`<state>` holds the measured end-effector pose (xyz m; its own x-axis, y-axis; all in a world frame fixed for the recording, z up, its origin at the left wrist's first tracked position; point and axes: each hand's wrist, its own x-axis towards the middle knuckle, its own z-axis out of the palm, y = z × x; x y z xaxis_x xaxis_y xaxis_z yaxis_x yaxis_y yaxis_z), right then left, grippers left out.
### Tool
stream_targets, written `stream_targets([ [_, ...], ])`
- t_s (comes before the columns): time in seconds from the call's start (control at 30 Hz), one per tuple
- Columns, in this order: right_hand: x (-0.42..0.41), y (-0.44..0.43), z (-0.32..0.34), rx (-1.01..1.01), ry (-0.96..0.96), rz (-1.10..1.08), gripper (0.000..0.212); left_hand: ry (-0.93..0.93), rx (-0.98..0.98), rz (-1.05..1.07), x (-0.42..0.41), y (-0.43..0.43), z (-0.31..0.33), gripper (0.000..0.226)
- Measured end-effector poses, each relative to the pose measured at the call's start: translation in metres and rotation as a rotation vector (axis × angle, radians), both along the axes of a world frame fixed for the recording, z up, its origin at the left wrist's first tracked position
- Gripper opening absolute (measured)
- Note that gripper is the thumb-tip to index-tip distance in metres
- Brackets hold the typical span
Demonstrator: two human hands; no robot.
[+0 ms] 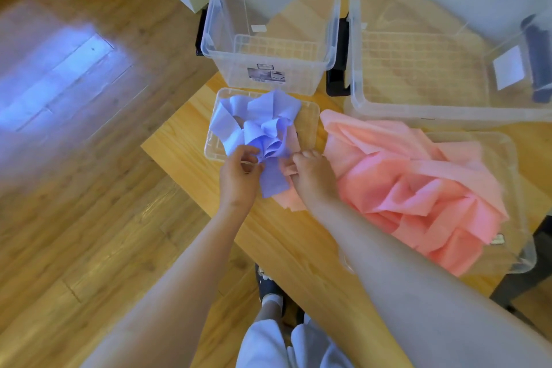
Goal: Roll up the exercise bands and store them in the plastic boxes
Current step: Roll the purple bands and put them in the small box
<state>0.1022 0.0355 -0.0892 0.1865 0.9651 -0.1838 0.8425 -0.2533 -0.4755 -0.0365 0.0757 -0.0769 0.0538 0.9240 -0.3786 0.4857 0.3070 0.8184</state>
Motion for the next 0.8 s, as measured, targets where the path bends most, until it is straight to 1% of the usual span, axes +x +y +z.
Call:
stream_targets([
  [0.07, 0.007, 0.0, 0.002, -0.042, 0.064, -0.012, 0.005, -0.005, 0.008, 0.023, -0.002, 0.002, 0.005, 0.023],
  [0.13, 0.016, -0.003, 0.007, -0.069, 0.125, -0.035, 0.013, -0.016, 0.019, 0.044, -0.004, 0.004, 0.009, 0.019],
  [0.23, 0.028, -0.012, 0.023, 0.0, 0.218, -0.121, 0.015, -0.003, 0.035, 0.061, -0.007, 0.007, 0.013, 0.015],
  [0.33, 0.045, -0.02, 0.041, 0.087, 0.245, -0.198, 0.014, 0.01, 0.037, 0.06, -0.006, 0.008, 0.016, 0.016],
  [0.43, 0.071, -0.034, 0.064, 0.133, 0.263, -0.298, 0.018, 0.02, 0.026, 0.037, -0.001, 0.006, 0.021, 0.019],
  [0.53, 0.102, -0.056, 0.082, 0.196, 0.26, -0.4, 0.022, 0.053, 0.047, 0.011, 0.009, -0.001, 0.028, 0.023],
  [0.63, 0.134, -0.081, 0.097, 0.264, 0.247, -0.53, 0.019, 0.075, 0.12, -0.023, 0.025, -0.012, 0.034, 0.032],
  [0.7, 0.153, -0.097, 0.107, 0.323, 0.237, -0.623, 0.019, 0.124, 0.185, -0.022, 0.041, -0.024, 0.039, 0.038],
  [0.77, 0.166, -0.112, 0.11, 0.357, 0.169, -0.652, 0.026, 0.166, 0.287, -0.048, 0.059, -0.037, 0.043, 0.04],
  [0.8, 0.17, -0.12, 0.107, 0.341, 0.108, -0.633, 0.031, 0.159, 0.308, -0.075, 0.069, -0.046, 0.045, 0.043],
])
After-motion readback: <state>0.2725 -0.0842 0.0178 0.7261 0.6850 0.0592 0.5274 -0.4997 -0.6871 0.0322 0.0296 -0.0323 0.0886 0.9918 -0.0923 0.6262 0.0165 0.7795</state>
